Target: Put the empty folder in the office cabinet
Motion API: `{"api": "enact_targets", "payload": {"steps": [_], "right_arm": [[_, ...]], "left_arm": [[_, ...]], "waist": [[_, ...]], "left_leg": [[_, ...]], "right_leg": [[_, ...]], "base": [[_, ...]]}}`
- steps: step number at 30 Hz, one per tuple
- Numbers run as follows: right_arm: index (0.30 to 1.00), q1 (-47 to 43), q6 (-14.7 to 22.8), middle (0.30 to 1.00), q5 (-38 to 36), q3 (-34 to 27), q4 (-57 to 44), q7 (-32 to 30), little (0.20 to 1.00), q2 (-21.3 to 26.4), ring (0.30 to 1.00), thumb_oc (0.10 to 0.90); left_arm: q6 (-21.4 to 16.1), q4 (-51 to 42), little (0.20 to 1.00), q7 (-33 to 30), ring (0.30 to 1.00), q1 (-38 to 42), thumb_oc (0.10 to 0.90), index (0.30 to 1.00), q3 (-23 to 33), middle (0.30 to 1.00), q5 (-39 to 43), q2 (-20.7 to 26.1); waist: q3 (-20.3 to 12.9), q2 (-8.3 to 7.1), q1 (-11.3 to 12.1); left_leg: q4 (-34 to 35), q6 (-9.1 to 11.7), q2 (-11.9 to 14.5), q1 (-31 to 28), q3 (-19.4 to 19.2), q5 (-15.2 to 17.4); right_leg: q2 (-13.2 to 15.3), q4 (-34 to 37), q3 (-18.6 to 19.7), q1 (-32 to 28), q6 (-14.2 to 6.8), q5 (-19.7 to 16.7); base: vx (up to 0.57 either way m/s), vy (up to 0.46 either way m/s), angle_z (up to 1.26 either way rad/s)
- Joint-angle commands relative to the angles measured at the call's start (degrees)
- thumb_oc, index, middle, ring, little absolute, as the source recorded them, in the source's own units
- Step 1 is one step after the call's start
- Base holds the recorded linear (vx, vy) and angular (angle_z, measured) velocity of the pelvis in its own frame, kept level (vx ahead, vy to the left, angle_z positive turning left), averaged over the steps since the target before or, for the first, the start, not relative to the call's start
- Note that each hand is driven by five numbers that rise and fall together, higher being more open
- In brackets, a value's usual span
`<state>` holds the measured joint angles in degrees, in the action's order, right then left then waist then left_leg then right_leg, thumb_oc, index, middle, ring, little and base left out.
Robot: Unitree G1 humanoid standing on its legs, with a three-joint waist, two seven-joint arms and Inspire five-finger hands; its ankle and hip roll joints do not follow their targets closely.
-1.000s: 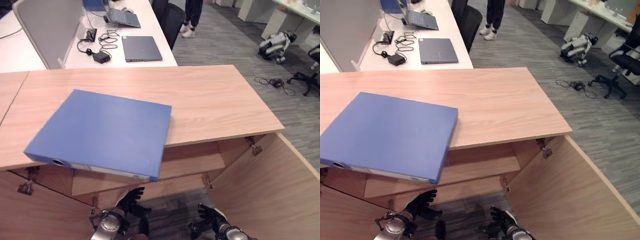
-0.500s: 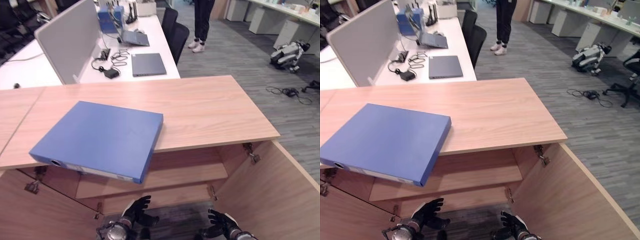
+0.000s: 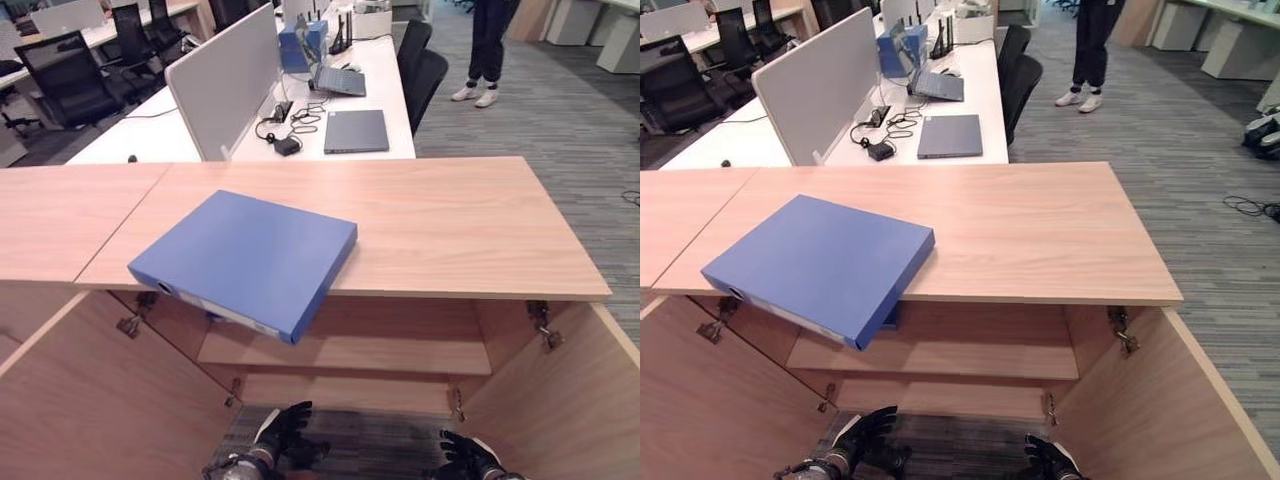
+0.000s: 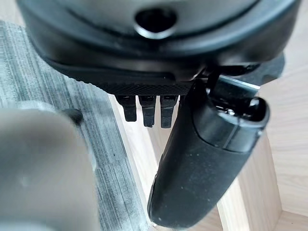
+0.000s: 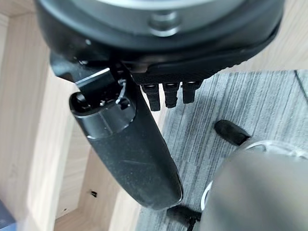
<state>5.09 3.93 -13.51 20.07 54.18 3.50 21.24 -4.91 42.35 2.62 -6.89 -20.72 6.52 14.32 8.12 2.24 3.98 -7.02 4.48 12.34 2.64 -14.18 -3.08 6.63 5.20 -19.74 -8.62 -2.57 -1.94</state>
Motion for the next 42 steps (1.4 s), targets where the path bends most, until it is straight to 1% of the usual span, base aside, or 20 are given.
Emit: {"api": "enact_targets", "payload": {"steps": [1,2,5,6,7,11,17,19,21,22,23,24,26,27,28,29,31,32,36,42], "right_arm": [[0.9,-6.4,3.0,0.9,0.1,-1.5,-2.4,0.3,0.9,-1.0,0.9,0.8],[0.9,-6.3,3.0,0.9,0.0,-1.6,-2.5,0.4,0.9,-1.0,0.9,0.8],[0.9,-5.8,2.7,0.9,-0.2,-2.0,-1.7,0.7,0.9,-1.2,0.9,0.8],[0.9,-5.5,2.6,0.9,-0.2,-2.5,-1.5,0.8,0.9,-1.6,0.9,0.8],[0.9,-5.4,2.6,0.9,-0.2,-2.5,-1.5,0.8,0.9,-1.6,0.9,0.8],[0.9,-5.1,2.2,0.9,-1.0,-3.8,-0.9,0.6,0.9,-2.7,0.9,0.8],[0.9,-5.1,1.7,0.9,-1.0,-4.6,-0.6,0.4,0.9,-3.9,0.9,0.8],[0.9,-5.1,1.6,0.9,-1.4,-4.8,-1.2,0.4,0.9,-4.8,0.9,0.8],[0.9,-5.2,1.7,0.9,-1.3,-4.8,-0.9,0.4,0.9,-5.1,0.9,0.8],[0.9,-5.6,1.6,0.9,-1.3,-4.7,-0.8,0.4,0.9,-5.3,0.9,0.8],[0.9,-5.8,1.5,0.9,-1.3,-4.4,-1.0,0.6,0.9,-5.7,0.9,0.8],[0.9,-5.8,1.5,0.9,-1.3,-4.4,-1.0,0.6,0.9,-5.7,0.9,0.8],[0.9,-5.8,1.6,0.9,-1.4,-4.1,-1.3,0.8,0.9,-5.8,0.9,0.8],[0.9,-5.6,1.8,0.9,-1.4,-4.1,-1.6,0.7,0.9,-5.7,0.9,0.8],[0.9,-5.5,2.0,0.9,-1.2,-3.9,-1.7,0.6,0.9,-5.8,0.9,0.8],[0.9,-5.4,2.0,0.9,-1.1,-3.9,-1.7,0.6,0.9,-5.8,0.9,0.8],[0.9,-5.2,2.0,0.9,-1.0,-3.8,-1.4,0.6,0.9,-5.9,0.9,0.8],[0.9,-5.4,2.0,0.9,-0.7,-3.3,-0.8,0.7,0.9,-5.8,0.9,0.8],[0.9,-5.3,2.1,0.9,-0.5,-2.7,-1.5,0.9,0.9,-5.3,0.9,0.8],[0.9,-4.7,2.0,0.9,-0.2,-2.8,-1.4,0.8,0.9,-4.8,0.9,0.8]], "left_arm": [[-3.5,-4.7,0.9,-0.1,0.9,7.1,0.8,0.9,0.7,0.9,0.8,2.8],[-3.6,-4.6,0.9,0.0,0.9,7.1,0.8,0.9,0.7,0.9,0.8,2.9],[-3.4,-4.9,0.9,0.4,0.9,6.9,0.8,0.9,0.5,0.9,0.6,2.7],[-3.3,-5.3,0.9,1.0,0.9,6.6,0.8,0.9,0.5,0.9,0.0,2.9],[-3.3,-5.3,0.9,1.0,0.9,6.6,0.8,0.9,0.5,0.9,0.0,2.9],[-3.3,-6.1,0.9,1.6,0.9,6.8,0.8,0.9,0.1,0.9,-0.5,4.0],[-3.3,-6.9,0.9,1.9,0.9,7.0,0.8,0.9,0.1,0.9,-0.7,4.6],[-3.2,-7.0,0.9,1.7,0.9,6.9,0.8,0.9,0.6,0.9,-1.0,4.8],[-3.3,-6.8,0.9,1.6,0.9,7.1,0.8,0.9,0.5,0.9,-1.3,5.0],[-3.4,-6.9,0.9,1.5,0.9,7.4,0.8,0.9,0.6,0.9,-1.2,5.2],[-3.4,-7.0,0.9,1.3,0.9,7.7,0.8,0.9,0.5,0.9,-1.5,5.6],[-3.4,-6.9,0.9,1.3,0.9,7.7,0.8,0.9,0.5,0.9,-1.5,5.6],[-3.4,-7.2,0.9,1.3,0.9,7.8,0.8,0.9,0.4,0.9,-1.7,6.1],[-3.4,-7.2,0.9,1.4,0.9,7.7,0.8,0.9,0.4,0.9,-1.8,6.3],[-3.4,-7.2,0.9,1.4,0.9,7.5,0.8,0.9,0.6,0.9,-1.8,6.4],[-3.4,-7.2,0.9,1.4,0.9,7.5,0.8,0.9,0.6,0.9,-1.8,6.4],[-3.3,-7.5,0.9,1.6,0.9,7.0,0.8,0.9,0.8,0.9,-1.7,6.3],[-3.3,-7.1,0.9,1.4,0.9,6.8,0.8,0.9,1.2,0.9,-1.5,6.1],[-3.4,-7.0,0.9,1.3,0.9,6.9,0.8,0.9,0.9,0.9,-1.2,5.9],[-3.5,-7.5,0.9,0.8,0.9,6.7,0.8,0.9,0.6,0.9,-2.0,4.9]], "waist": [[2.3,-3.99,-0.2],[2.1,-4.05,-0.5],[1.3,-3.23,-1.8],[0.3,-2.58,-2.6],[0.3,-2.58,-2.4],[-0.1,-2.55,-2.9],[0.0,-2.61,-3.1],[0.4,-2.71,-3.3],[0.8,-2.81,-3.4],[1.3,-2.88,-3.6],[2.1,-2.38,-4.0],[2.1,-2.41,-3.9],[2.2,-1.95,-3.5],[2.0,-1.92,-3.0],[1.4,-2.19,-2.2],[1.4,-2.22,-2.2],[0.0,-3.02,-1.4],[-0.9,-3.18,-1.3],[-1.3,-3.34,-1.4],[-2.0,-3.56,-1.8]], "left_leg": [[-7.7,5.1,-0.3,-3.7,4.3,1.2],[-8.6,5.0,-0.7,-4.5,4.3,1.6],[-5.8,4.4,-0.2,-7.8,2.4,3.0],[-0.8,3.9,-1.1,-10.7,-0.3,6.0],[-0.4,3.9,-1.3,-11.0,-0.5,5.9],[5.4,2.3,-4.5,-12.5,0.3,7.4],[10.2,0.4,-7.7,-14.2,0.5,7.1],[12.0,-0.7,-9.0,-14.8,0.7,7.1],[12.0,-0.9,-9.2,-14.6,0.5,7.1],[12.0,-1.1,-9.4,-14.4,0.5,7.0],[12.0,-1.9,-9.3,-13.8,0.7,6.4],[12.0,-1.9,-9.3,-13.8,0.5,6.5],[12.0,-2.5,-9.2,-13.0,0.2,5.9],[12.0,-2.8,-9.3,-12.6,-0.2,5.7],[12.0,-2.9,-9.7,-11.8,-1.0,5.3],[12.0,-2.9,-9.7,-11.8,-0.9,5.3],[12.0,-2.9,-10.2,-11.3,-1.4,5.3],[12.0,-2.5,-9.9,-11.2,-1.5,5.1],[12.0,-2.0,-9.1,-11.4,-1.3,4.6],[12.0,-1.0,-8.3,-12.3,-0.2,4.1]], "right_leg": [[0.4,-0.7,3.5,0.5,-3.3,5.0],[0.4,-0.9,3.1,0.9,-3.3,4.7],[0.2,-1.3,1.5,1.3,-3.6,4.5],[0.2,-1.7,0.7,1.9,-4.1,4.0],[0.2,-1.8,0.8,1.8,-4.2,4.0],[3.1,-4.1,1.3,4.6,-5.7,1.3],[6.2,-7.0,2.7,7.2,-7.6,-0.5],[7.4,-9.9,4.0,9.3,-8.7,-1.4],[7.7,-11.3,5.0,10.2,-9.3,-1.5],[7.7,-12.9,6.6,11.3,-9.8,-2.0],[5.9,-16.3,10.4,12.9,-10.3,-0.8],[6.0,-16.6,10.6,13.1,-10.3,-0.6],[4.3,-18.9,11.5,12.5,-9.6,1.7],[4.0,-19.6,11.1,11.5,-9.1,3.2],[3.9,-19.2,9.5,10.0,-8.9,3.7],[4.0,-19.1,9.5,9.9,-8.9,3.7],[3.9,-15.8,8.6,7.2,-8.6,4.2],[3.5,-12.5,9.3,6.2,-8.5,4.0],[3.1,-9.9,9.8,4.9,-7.9,4.1],[2.1,-5.3,7.9,1.3,-6.9,4.1]], "base": [[-0.15,-0.001,0.21],[-0.08,0.054,0.32],[-0.03,0.1,0.23],[-0.02,0.101,0.1],[-0.06,0.191,0.05],[-0.06,0.189,0.0],[-0.05,0.174,0.01],[-0.05,0.15,-0.02],[-0.06,0.088,0.02],[-0.13,0.166,0.0],[-0.1,0.118,-0.04],[-0.1,0.115,-0.03],[-0.07,0.061,0.0],[-0.07,0.041,-0.11],[-0.05,0.016,-0.16],[-0.02,-0.007,-0.29],[0.06,-0.045,-0.03],[0.08,-0.062,0.14],[0.05,-0.077,-0.13],[0.02,-0.089,0.03]]}}
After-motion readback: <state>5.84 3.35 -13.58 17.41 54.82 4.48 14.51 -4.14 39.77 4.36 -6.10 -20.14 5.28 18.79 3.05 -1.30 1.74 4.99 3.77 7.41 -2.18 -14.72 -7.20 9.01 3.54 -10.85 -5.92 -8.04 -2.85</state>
